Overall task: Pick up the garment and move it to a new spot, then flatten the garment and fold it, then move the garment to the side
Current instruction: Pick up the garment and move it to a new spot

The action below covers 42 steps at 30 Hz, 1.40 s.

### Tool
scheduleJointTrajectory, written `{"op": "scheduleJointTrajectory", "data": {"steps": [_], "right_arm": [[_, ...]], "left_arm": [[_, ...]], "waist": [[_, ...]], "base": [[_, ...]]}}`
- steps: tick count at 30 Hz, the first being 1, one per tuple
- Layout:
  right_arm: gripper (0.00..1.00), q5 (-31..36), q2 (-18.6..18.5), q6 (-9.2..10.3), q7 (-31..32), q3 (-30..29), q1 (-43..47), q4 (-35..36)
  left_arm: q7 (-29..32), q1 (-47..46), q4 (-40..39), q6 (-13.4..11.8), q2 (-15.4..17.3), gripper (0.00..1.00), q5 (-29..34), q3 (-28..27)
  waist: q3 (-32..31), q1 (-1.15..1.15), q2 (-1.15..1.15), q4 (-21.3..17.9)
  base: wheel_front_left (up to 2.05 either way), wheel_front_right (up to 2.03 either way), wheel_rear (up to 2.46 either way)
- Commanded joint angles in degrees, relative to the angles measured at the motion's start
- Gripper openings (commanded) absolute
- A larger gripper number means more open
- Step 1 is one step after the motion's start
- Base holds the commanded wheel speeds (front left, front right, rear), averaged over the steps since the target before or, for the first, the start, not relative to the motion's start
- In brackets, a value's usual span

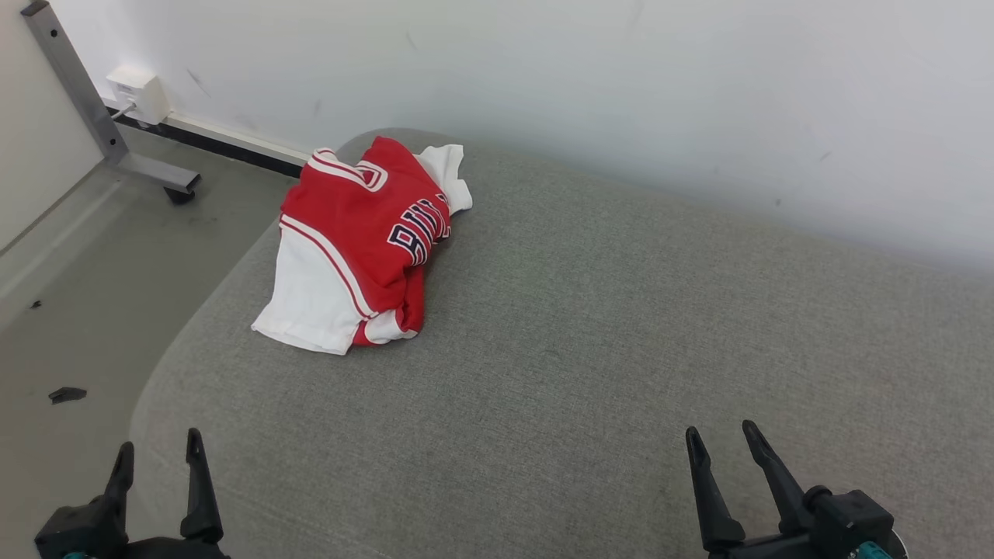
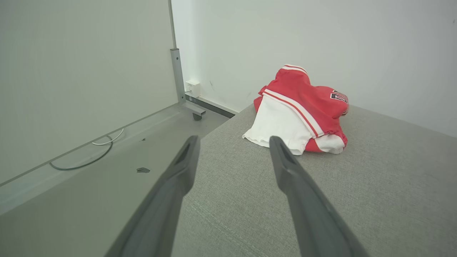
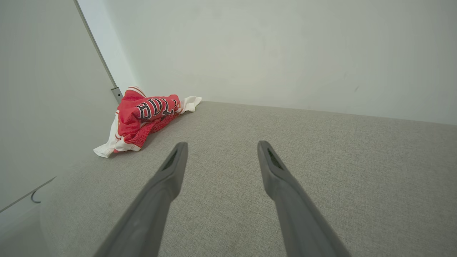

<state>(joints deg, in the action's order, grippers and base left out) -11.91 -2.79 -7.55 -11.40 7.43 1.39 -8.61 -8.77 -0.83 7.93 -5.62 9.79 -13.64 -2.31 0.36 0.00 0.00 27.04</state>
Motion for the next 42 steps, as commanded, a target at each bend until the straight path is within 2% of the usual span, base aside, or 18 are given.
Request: {"op": "scheduleJointTrajectory", "data": {"steps": [1, 8, 15, 26, 33, 42], "right_arm": [[1.00, 0.03, -0.17, 0.12, -0.01, -0.07, -0.37, -0.03], [1.00, 1.72, -0.17, 0.12, 0.63, -0.90, -1.88, 0.32], [1.00, 4.20, -0.59, 0.12, 1.63, -3.11, -4.72, 2.32], [1.00, 5.53, -1.67, 0.12, 0.42, -8.87, -8.71, 4.84], [1.00, 5.77, -1.55, 0.12, -0.31, -11.11, -9.87, 5.18], [1.00, 6.15, -1.52, 0.12, -0.25, -11.36, -10.66, 5.44]], "left_arm": [[-0.34, -0.46, 0.15, -0.35, 0.03, 1.00, -0.23, -0.17], [-0.90, -4.93, -0.03, 0.25, 1.60, 1.00, -2.08, -1.88], [-0.11, -16.38, -0.45, 2.02, 5.49, 1.00, -4.08, -3.67], [2.06, -35.17, 5.26, 4.01, 14.26, 1.00, -7.90, -8.76], [5.06, -40.80, 10.42, 4.55, 18.16, 1.00, -8.67, -9.25], [12.07, -44.28, 24.67, 6.31, 21.79, 1.00, -9.22, -7.88]], "waist": [[0.30, 0.00, 0.00, -0.54], [3.10, 0.00, 0.00, -4.65], [10.48, 0.00, 0.00, -12.27], [21.61, 0.00, 0.00, -23.13], [25.04, 0.00, 0.00, -25.74], [26.26, 0.00, 0.00, -26.30]], "base": [[0.00, 0.00, 0.00], [0.00, 0.00, 0.00], [0.00, 0.00, 0.00], [0.00, 0.00, 0.00], [0.00, 0.00, 0.00], [0.00, 0.00, 0.00]]}}
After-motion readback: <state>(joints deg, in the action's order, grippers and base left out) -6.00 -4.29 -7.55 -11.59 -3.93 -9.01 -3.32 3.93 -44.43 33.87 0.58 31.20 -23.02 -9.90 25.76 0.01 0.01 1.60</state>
